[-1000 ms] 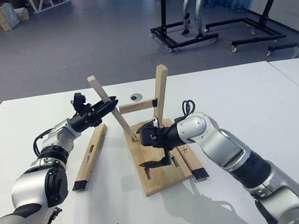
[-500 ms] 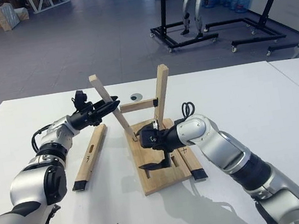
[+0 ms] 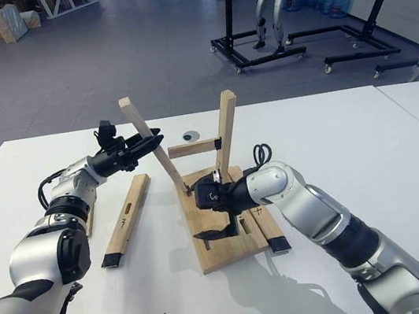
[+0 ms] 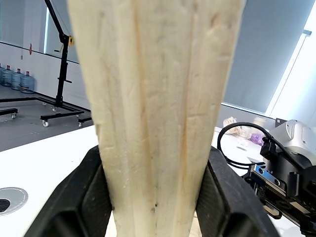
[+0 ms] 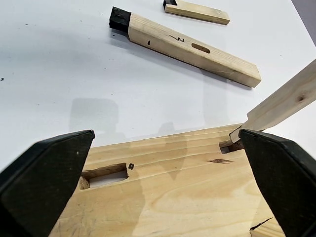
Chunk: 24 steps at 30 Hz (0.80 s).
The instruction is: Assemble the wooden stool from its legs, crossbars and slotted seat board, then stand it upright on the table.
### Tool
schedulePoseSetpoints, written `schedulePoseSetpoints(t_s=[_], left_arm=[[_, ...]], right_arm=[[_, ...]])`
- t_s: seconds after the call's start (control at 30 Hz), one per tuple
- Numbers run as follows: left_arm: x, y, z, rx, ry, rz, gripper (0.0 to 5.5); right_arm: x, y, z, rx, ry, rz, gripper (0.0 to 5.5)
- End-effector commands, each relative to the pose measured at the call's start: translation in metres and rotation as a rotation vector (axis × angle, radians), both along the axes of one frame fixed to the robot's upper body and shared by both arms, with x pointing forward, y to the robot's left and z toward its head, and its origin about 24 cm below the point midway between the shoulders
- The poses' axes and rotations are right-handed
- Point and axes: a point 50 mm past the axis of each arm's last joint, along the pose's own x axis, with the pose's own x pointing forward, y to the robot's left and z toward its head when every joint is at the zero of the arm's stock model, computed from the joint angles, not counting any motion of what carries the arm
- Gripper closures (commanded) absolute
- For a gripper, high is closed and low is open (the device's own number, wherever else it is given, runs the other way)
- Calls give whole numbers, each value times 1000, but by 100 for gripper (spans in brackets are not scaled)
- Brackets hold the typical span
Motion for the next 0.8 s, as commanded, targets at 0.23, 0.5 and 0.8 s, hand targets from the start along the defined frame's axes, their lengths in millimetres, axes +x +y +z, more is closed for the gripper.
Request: schedulePoseSetpoints(t_s=[0.23,0.5,0.8], left_arm=[[2,-1,1,-8,9,23,348],[1,-12,-1,24,-6,-30,348],[2,-11,-4,49,-7,5,348]], right_arm=[[0,3,0,2,7,12,10],[-2,4,-1,8,10,5,10],[-4,5,-2,11,17,0,10]])
